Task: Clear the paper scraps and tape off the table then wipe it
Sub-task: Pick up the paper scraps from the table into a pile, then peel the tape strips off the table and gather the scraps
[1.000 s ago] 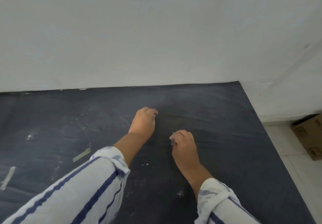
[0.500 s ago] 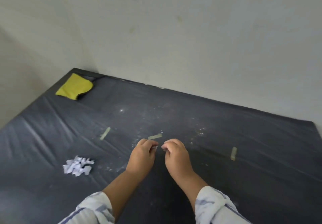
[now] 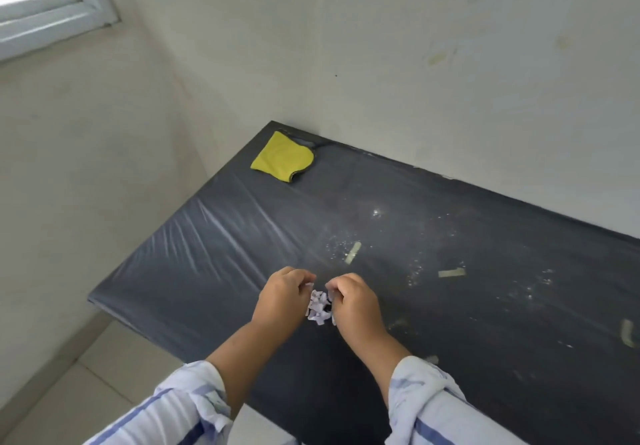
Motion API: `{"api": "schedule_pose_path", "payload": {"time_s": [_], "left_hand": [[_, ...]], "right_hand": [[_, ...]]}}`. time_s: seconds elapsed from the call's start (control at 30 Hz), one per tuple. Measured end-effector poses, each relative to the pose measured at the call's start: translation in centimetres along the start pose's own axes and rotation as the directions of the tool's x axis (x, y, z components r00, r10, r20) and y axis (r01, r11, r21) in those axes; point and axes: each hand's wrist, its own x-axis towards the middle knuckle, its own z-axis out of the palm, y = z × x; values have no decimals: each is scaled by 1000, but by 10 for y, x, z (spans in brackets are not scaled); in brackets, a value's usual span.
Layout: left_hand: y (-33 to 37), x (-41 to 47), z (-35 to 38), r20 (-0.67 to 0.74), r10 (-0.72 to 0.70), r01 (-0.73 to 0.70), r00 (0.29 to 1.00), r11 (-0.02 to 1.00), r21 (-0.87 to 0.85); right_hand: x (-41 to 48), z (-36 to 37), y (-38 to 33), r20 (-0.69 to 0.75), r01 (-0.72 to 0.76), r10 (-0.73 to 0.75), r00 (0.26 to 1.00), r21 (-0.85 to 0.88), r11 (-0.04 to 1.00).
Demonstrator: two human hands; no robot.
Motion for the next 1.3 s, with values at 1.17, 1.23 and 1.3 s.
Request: {"api": "schedule_pose_path", "payload": {"time_s": [1.17, 1.23, 1.3], "left_hand": [[-14, 73, 11, 256, 329, -338, 909, 941, -10], [-13, 89, 17, 288, 314, -358, 905, 927, 112], [-13, 97, 22, 317, 315, -399, 894, 883, 248]], "right_hand": [[9, -7, 16, -43, -246, 242, 969, -198, 949], [16, -8, 21, -52, -218, 212, 976, -230, 948], [24, -8, 25, -61, -179, 169, 984, -261, 949]]}}
